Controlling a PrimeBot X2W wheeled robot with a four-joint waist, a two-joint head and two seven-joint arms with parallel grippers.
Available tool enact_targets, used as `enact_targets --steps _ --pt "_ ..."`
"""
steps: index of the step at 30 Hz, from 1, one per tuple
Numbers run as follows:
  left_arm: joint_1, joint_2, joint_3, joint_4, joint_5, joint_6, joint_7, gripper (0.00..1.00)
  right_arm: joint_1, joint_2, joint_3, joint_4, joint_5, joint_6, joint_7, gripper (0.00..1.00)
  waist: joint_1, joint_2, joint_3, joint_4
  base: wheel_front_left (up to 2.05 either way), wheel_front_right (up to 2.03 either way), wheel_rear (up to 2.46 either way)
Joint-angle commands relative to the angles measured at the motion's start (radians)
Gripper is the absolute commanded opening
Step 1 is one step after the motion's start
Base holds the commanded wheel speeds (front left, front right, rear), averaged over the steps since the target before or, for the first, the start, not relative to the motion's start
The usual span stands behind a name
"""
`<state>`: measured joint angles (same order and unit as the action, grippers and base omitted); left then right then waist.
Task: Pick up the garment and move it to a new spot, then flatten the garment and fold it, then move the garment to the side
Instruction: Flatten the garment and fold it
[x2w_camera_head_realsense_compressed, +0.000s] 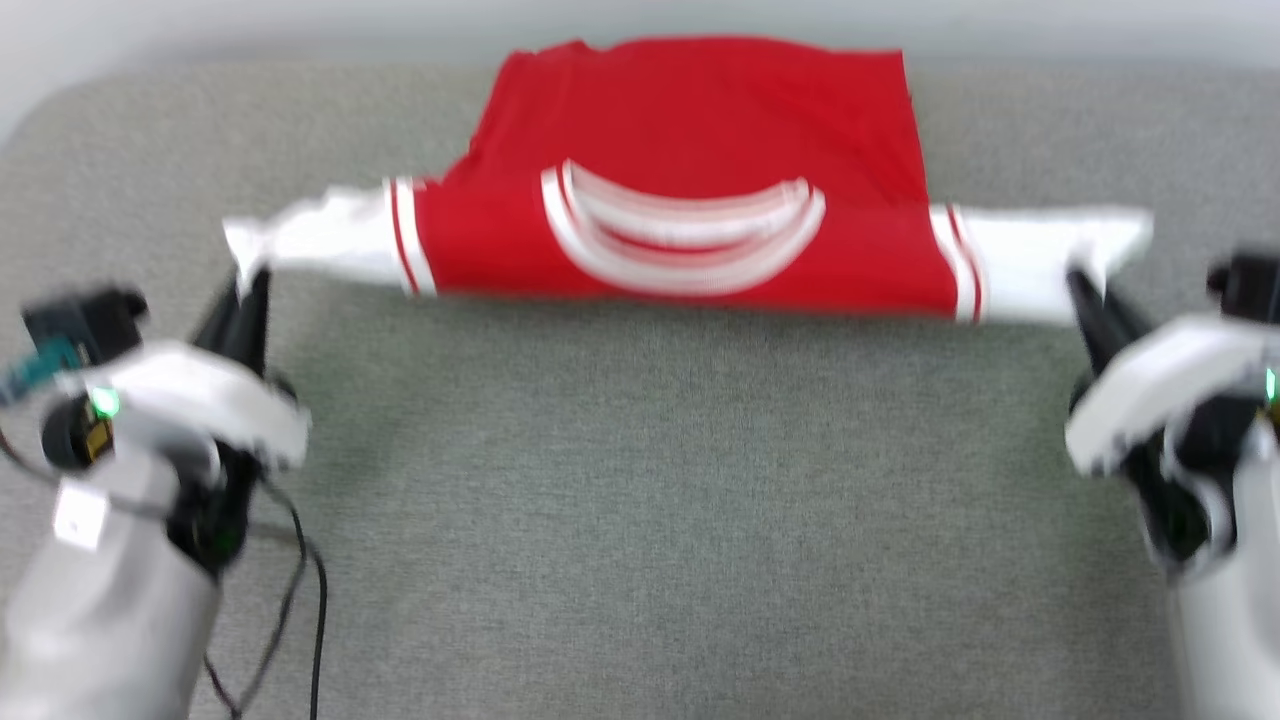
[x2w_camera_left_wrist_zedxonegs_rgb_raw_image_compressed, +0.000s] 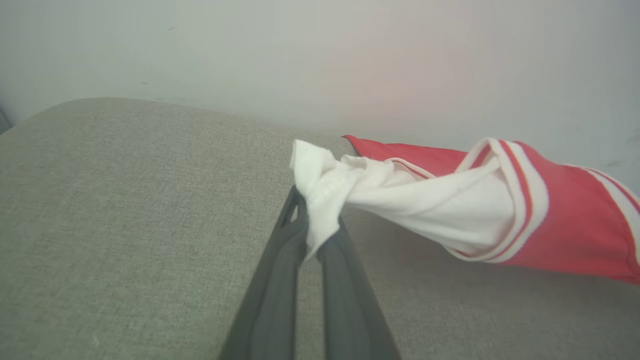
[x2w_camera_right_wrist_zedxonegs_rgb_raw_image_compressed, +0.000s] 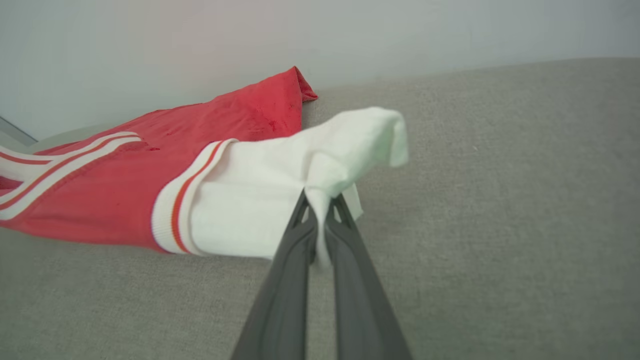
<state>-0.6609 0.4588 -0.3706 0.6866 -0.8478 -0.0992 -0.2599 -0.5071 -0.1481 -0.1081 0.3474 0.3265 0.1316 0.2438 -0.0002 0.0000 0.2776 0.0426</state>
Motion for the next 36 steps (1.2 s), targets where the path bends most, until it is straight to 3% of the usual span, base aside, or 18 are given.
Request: enact_targets --steps 1,12,17,23,24,25,26,27,36 --pt "0.040 0.010 0.011 -0.013 -0.001 0.010 -0.007 0.00 0.048 0.000 -0.014 -0.025 0.004 -0.002 0.006 0.00 0.0002 0.0000 -0.044 0.008 0.00 0.00 0.00" --pt "0.493 0.032 0.051 -0.338 -0.041 0.182 0.020 0.00 0.521 0.081 -0.089 -0.326 0.038 -0.002 0.122 0.00 0.0002 0.0000 -0.160 0.022 0.00 0.00 0.00" --pt "0.663 0.039 0.044 -0.486 -0.053 0.267 0.056 0.00 0.686 0.094 -0.123 -0.373 0.074 -0.002 0.162 0.00 0.0002 0.0000 -0.219 0.038 0.00 0.00 0.00" --pt "0.796 0.051 0.030 -0.611 -0.064 0.333 0.096 0.00 0.819 0.097 -0.112 -0.373 0.055 -0.002 0.196 0.00 0.0002 0.0000 -0.263 0.050 0.00 0.00 0.00" --pt "0.806 0.051 0.025 -0.626 -0.062 0.339 0.101 0.00 0.829 0.097 -0.103 -0.370 0.048 -0.002 0.202 0.17 0.0002 0.0000 -0.267 0.052 0.00 0.00 0.00" --pt "0.814 0.052 0.020 -0.639 -0.061 0.344 0.106 0.00 0.836 0.097 -0.097 -0.368 0.041 -0.002 0.202 0.47 0.0002 0.0000 -0.269 0.054 0.00 0.00 0.00" --pt "0.818 0.054 0.016 -0.649 -0.058 0.347 0.110 0.00 0.839 0.097 -0.094 -0.363 0.042 -0.002 0.200 0.89 0.0002 0.0000 -0.271 0.055 0.00 0.00 0.00" --pt "0.819 0.056 0.012 -0.657 -0.053 0.348 0.113 0.00 0.837 0.097 -0.087 -0.368 0.036 -0.002 0.191 1.00 0.0002 0.0000 -0.273 0.056 0.00 0.00 0.00" --pt "0.771 0.049 -0.017 -0.712 -0.023 0.341 0.114 0.00 0.665 0.097 -0.133 -0.385 0.005 -0.001 -0.038 1.00 0.0002 0.0000 -0.235 0.080 0.00 0.00 0.00"
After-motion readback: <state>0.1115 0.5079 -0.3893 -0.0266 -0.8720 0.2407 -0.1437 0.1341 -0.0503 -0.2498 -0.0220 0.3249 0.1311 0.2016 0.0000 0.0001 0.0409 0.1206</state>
